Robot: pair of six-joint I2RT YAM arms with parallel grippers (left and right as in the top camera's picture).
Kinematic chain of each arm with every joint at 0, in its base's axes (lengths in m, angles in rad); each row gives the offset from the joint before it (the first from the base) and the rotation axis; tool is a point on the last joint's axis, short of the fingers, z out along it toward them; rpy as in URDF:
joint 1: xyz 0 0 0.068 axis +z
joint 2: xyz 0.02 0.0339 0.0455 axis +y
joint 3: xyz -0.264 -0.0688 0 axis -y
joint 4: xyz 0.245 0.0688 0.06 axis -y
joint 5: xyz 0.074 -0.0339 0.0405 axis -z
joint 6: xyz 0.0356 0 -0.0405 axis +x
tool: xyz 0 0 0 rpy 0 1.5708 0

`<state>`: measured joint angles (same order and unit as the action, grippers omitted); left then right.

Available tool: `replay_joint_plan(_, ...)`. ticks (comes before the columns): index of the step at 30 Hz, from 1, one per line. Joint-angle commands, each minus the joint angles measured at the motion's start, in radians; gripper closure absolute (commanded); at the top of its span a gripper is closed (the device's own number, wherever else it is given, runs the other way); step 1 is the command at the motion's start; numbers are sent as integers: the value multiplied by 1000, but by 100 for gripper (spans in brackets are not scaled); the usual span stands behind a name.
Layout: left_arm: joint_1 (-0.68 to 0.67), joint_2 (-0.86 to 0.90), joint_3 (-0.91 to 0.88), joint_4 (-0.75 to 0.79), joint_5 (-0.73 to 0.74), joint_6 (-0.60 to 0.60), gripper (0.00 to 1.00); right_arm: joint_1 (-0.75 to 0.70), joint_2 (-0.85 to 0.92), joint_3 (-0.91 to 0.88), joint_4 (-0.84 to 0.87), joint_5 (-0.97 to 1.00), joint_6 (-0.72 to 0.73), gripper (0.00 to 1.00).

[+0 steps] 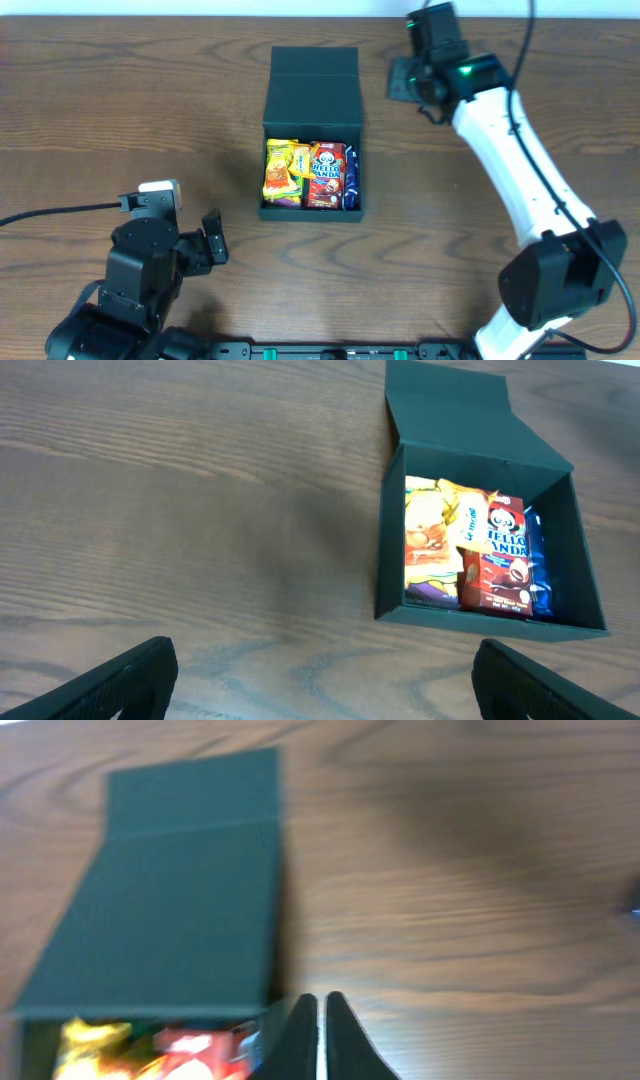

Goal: Pack container
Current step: 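Move the right gripper right toward the blue Eclipse mint tin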

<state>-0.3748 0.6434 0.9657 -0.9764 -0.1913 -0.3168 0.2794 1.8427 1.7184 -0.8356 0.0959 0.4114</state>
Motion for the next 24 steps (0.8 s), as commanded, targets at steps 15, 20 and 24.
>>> replay_joint_plan(15, 3, -3, 21, 0, -19, 6, 5, -341, 28, -6, 81, -19, -593, 69)
replay_joint_plan(20, 3, -3, 21, 0, -19, 6, 5, -417, 61, -6, 82, -178, -822, 50)
replay_joint_plan(24, 3, -3, 21, 0, -19, 6, 5, -469, 99, -6, 82, -270, -908, 36)
